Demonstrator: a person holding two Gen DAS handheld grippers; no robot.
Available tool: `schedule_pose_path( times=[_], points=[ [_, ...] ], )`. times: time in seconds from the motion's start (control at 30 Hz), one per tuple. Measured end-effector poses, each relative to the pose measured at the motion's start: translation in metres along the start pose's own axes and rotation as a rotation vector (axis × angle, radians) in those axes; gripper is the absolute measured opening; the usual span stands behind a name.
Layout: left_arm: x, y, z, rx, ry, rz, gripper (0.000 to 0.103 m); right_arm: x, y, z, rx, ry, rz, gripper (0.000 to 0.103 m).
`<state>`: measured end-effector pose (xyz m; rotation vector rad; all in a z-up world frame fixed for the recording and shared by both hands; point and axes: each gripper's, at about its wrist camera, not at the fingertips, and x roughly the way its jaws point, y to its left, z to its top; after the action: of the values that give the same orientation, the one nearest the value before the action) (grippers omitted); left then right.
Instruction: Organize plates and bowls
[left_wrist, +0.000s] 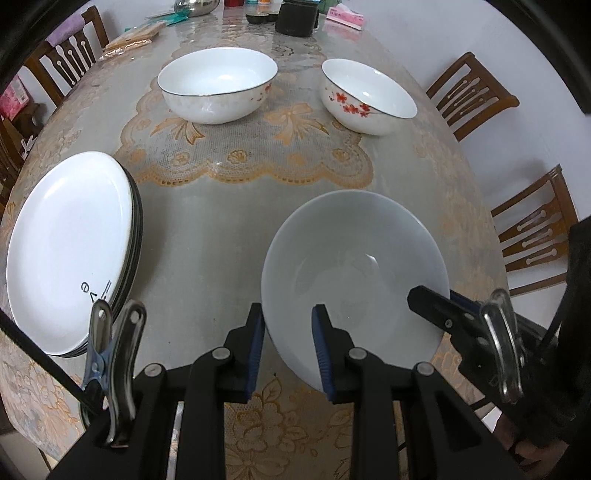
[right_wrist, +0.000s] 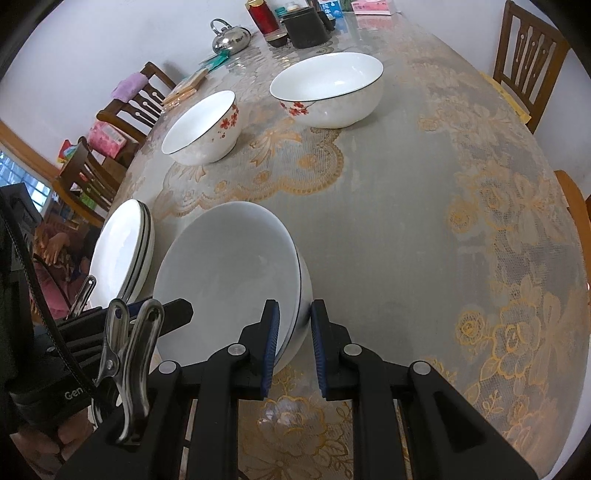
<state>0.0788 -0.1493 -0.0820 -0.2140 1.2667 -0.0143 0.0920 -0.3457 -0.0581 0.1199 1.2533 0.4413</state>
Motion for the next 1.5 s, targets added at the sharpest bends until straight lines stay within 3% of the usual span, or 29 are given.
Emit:
schedule_pose_path(
  times=[0.17,0.27,0.53,0.9,1.5],
  points=[
    [-0.001,-0.003,0.000,0.011,0.001,0.003,0.027,0.002,-0.010,0.001,0.067,0.039,0.041,0.019],
    [-0.005,-0.003,0.001,0.020,-0.004,0.007,0.035,-0.004,-0.012,0.004,0.070,0.016,0.063,0.021],
    [-0.021,0.005,0.014,-0.008,-0.028,-0.001,0.035,-0.026,-0.022,0.028,0.061,-0.054,0.072,0.027],
    [-0.028,-0.005,0.065,-0.007,-0.097,0.002,0.035,-0.026,-0.044,0.066,0.069,-0.099,0.052,0.027],
    [0.007,-0.044,0.160,-0.001,-0.142,-0.009,0.035,-0.010,-0.073,0.137,0.062,-0.132,0.014,0.027]
  ],
)
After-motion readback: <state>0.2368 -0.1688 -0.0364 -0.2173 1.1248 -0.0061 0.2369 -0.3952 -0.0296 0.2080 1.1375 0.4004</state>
